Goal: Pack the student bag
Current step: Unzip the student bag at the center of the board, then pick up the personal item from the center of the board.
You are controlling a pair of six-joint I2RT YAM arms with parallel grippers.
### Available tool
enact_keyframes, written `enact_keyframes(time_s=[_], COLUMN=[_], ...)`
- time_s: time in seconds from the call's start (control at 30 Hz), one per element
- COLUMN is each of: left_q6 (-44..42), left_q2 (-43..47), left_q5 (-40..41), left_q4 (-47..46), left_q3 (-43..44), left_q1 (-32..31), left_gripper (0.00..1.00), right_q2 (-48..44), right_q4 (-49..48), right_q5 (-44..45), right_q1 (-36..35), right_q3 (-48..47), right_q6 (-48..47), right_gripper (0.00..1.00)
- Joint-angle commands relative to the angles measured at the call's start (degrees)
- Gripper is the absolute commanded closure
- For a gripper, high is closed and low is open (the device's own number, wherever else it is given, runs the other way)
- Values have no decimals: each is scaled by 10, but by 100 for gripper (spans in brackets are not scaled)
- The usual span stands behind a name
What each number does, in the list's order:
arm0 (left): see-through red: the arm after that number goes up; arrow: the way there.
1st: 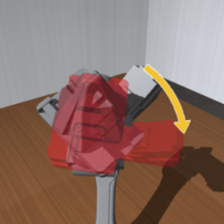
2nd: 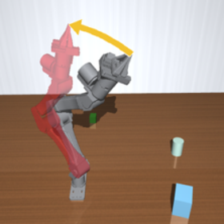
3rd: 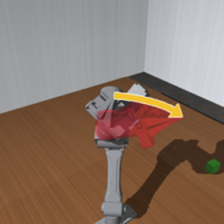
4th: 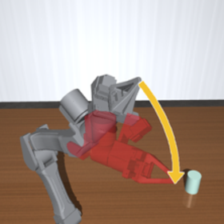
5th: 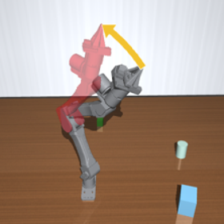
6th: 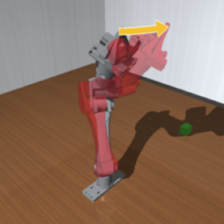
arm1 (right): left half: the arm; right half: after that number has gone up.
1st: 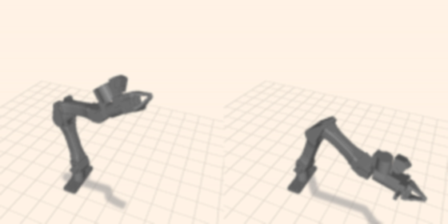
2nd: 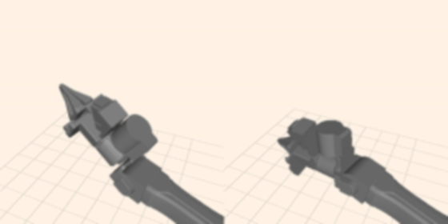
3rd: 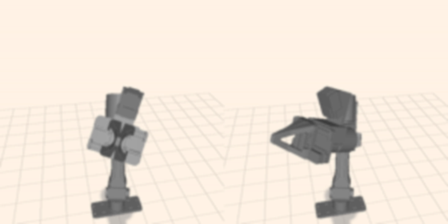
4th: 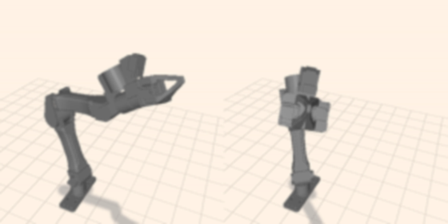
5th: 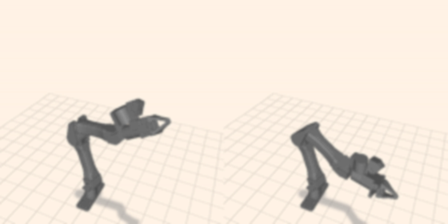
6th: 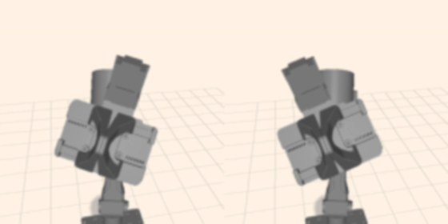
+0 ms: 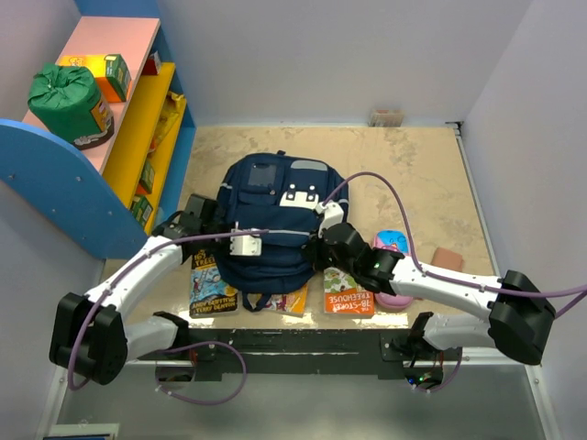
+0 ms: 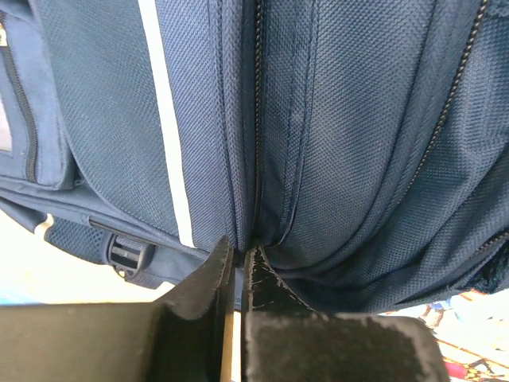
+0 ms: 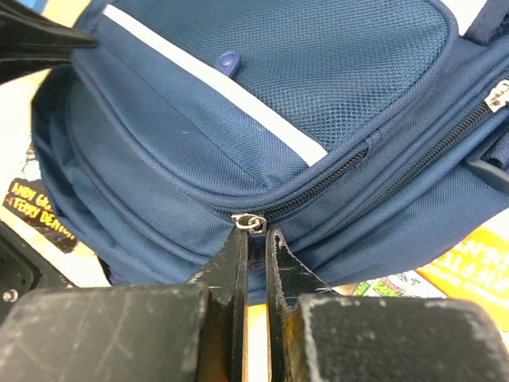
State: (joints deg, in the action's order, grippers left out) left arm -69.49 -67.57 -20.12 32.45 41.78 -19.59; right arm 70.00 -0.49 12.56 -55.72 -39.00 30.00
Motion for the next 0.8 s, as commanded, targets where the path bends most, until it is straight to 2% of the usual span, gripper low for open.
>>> enact_keyframes(time_s=[0.0,0.13,0.23,0.4,0.5,0.77], left_q6=[68,133,142,125,153,205], left_q2=[41,69,82,106,109,89], left_q5=[-61,-102,-108,-49,-13,0], left_q4=[20,17,31,39,19,1], left_q3=[23,51,60,24,16,46], left_q1=[-36,-69,-80,-124,-177,-218], left_gripper=[100,100,100,100,100,100], right_q2=[0,16,17,15,33,52], right_q4=[-21,1,21,51,47,8], right_q5=[15,31,41,52,26,13], right_q1=[4,4,4,5,4,-33], right_q3=[-29,-46,-56,-92,-104,-100], right_q6=[5,5,0,-29,-20,27], right_gripper=[100,100,100,100,100,100])
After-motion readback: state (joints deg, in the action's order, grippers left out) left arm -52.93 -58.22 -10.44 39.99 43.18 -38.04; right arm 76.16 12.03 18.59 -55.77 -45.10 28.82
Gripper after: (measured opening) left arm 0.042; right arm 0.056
